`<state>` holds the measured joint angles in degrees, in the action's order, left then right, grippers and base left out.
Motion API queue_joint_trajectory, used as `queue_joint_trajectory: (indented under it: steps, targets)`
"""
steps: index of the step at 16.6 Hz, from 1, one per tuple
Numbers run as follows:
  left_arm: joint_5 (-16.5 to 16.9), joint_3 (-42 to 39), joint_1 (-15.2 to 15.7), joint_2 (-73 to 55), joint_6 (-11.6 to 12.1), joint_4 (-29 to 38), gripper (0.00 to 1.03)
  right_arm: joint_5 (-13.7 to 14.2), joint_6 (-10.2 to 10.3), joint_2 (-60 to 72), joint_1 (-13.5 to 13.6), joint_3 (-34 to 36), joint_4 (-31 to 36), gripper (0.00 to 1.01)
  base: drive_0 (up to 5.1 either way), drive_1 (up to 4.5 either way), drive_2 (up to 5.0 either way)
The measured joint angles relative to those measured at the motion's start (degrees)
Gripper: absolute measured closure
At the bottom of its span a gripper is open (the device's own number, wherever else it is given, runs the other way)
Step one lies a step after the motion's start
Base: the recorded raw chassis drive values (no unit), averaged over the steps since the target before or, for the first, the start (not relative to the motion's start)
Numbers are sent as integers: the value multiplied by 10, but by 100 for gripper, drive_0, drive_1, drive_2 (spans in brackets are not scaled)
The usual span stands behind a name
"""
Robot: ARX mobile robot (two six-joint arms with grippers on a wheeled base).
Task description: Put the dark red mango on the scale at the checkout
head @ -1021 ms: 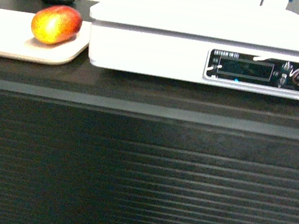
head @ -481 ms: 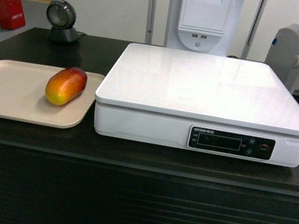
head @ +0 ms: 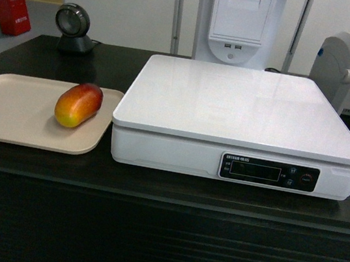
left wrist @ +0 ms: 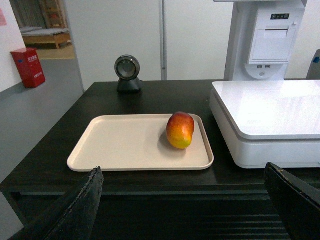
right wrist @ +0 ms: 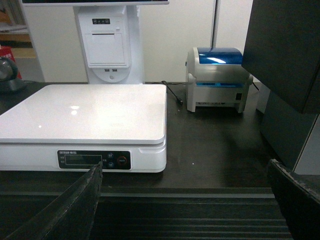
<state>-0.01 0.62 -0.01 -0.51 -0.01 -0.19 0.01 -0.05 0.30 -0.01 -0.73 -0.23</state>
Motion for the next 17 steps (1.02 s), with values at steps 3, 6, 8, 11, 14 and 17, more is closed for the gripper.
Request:
queue_joint_trajectory:
  steps: [3,6,8,11,14,17]
  targets:
    - [0,0,0,0,0,0,5,0,0,0,0,0,0,3,0,0,0]
    - [0,0,0,0,0,0,5,0,0,0,0,0,0,3,0,0,0]
    - [0,0,0,0,0,0,5,0,0,0,0,0,0,3,0,0,0]
    - [0,0,0,0,0,0,5,0,0,0,0,0,0,3,0,0,0]
    - [0,0,0,0,0,0,5,0,0,0,0,0,0,3,0,0,0]
    - [-48,82,49,-217,-35,46,5,0,0,0,0,0,1,3,0,0,0]
